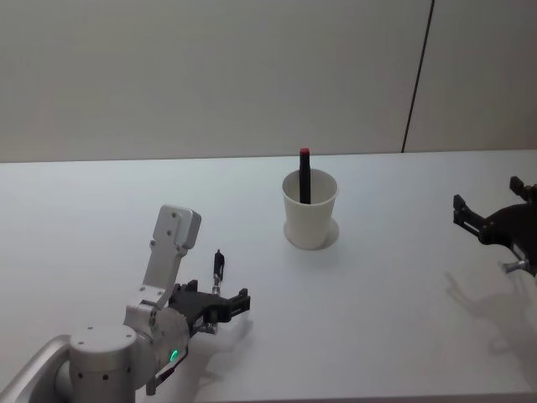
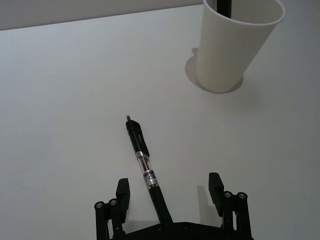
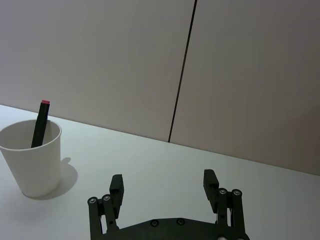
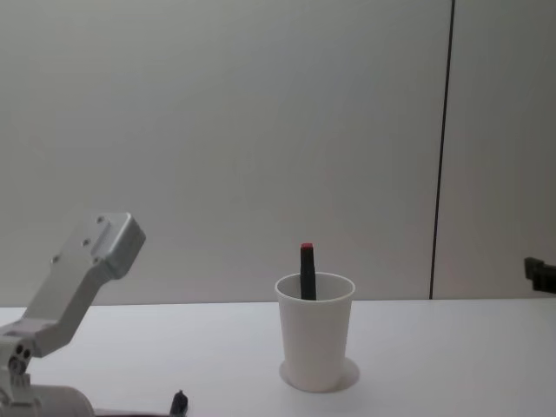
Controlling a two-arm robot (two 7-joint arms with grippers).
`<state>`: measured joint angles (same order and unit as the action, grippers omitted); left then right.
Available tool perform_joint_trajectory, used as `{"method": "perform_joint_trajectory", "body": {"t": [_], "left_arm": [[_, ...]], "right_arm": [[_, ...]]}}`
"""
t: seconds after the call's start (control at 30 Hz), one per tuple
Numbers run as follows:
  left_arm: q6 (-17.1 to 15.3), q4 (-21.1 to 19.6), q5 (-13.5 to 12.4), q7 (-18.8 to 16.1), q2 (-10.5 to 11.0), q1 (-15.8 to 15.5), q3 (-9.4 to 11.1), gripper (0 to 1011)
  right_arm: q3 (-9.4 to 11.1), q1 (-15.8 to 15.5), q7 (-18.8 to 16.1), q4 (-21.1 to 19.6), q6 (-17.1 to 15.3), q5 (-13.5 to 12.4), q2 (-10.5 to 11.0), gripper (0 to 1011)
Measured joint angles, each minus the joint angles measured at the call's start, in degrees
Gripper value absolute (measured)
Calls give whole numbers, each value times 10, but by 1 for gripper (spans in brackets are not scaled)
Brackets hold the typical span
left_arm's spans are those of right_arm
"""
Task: Place the pen into the pen holder.
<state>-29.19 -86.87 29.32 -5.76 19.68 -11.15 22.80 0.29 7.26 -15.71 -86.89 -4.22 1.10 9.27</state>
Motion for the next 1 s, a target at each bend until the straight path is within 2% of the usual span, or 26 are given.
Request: {"method": "perform_joint_trajectory", "body": {"t": [0.43,1.0], "left_arm": [[-26,3,-23,-11,-3,1,3,1003],[-29,11,-47,-15,-8,-1,3,1003]], "right_arm": [[0,0,0,0,0,0,0,1002],[0,0,0,0,0,0,0,1002]]}}
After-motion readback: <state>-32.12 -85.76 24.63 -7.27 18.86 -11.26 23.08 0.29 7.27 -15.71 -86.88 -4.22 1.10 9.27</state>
